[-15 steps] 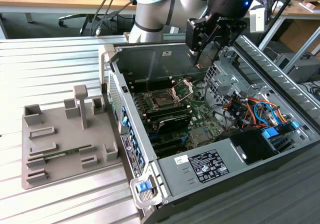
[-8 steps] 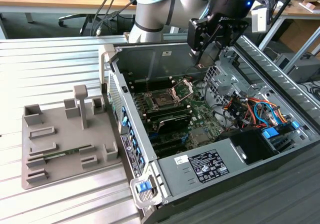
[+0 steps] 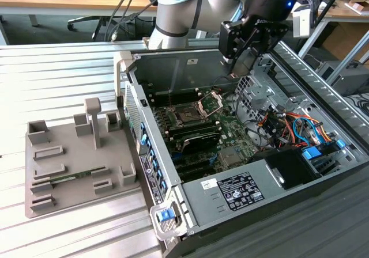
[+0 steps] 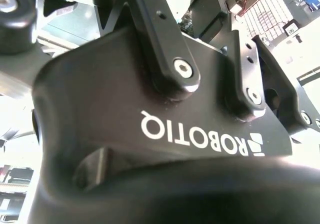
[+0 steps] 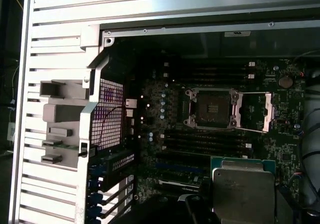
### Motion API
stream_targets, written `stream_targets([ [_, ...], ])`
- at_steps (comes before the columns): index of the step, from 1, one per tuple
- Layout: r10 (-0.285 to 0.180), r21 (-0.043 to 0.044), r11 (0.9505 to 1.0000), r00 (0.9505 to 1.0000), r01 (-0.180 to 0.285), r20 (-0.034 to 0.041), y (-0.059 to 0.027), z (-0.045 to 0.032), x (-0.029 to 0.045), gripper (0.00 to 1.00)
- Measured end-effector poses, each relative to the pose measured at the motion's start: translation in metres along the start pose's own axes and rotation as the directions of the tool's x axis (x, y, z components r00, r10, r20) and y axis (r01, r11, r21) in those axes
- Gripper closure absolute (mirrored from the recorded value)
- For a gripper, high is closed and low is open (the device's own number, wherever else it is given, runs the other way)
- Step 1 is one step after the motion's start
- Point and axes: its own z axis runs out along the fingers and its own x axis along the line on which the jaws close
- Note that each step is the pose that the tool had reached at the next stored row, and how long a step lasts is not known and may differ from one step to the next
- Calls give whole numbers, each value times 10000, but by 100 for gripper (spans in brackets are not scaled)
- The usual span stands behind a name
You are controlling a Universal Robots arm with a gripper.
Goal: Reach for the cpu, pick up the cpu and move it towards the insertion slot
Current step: 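Pick up the cpu and move it towards the insertion slot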
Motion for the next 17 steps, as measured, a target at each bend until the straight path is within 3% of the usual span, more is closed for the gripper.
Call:
stream_targets([
  [8, 103, -93, 9999, 9999, -103, 8, 0, 0, -12, 45],
  [11, 304, -281, 9991, 9995, -303, 21, 0, 0, -12, 45],
  [17, 666, -411, 9969, 9978, -664, 30, 1, 1, -13, 45],
])
